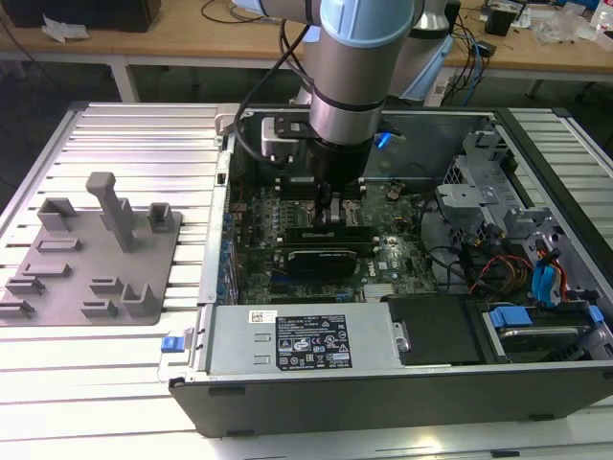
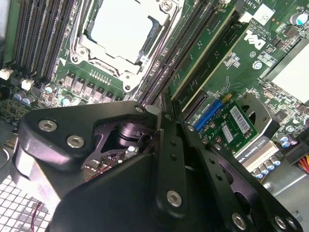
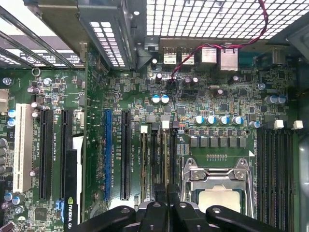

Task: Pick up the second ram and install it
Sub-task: 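Insert the second ram into the second slot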

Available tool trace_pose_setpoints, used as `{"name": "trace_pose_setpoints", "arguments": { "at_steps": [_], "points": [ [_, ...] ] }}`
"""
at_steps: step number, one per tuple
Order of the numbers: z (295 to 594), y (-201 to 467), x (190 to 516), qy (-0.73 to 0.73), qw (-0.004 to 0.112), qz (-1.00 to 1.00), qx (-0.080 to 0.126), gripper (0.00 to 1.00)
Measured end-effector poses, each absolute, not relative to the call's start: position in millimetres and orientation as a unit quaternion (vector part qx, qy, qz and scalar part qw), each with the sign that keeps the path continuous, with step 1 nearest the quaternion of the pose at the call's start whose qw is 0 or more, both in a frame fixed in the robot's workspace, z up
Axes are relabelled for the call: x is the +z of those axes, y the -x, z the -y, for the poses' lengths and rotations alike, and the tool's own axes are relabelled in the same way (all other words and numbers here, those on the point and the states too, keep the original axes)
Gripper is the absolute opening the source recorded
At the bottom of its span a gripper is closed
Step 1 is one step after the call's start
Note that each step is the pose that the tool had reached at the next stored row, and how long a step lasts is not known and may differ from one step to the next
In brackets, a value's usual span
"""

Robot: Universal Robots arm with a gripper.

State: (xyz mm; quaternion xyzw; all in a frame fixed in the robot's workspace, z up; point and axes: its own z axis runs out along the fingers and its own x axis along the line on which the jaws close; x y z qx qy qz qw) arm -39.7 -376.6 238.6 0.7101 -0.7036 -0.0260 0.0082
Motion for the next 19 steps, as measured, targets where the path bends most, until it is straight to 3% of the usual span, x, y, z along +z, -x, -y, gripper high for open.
{"name": "trace_pose_setpoints", "arguments": {
  "at_steps": [19],
  "points": [
    [376.4,40.2,236.7,-0.705,0.007,0.709,-0.026,0.1]
  ]
}}
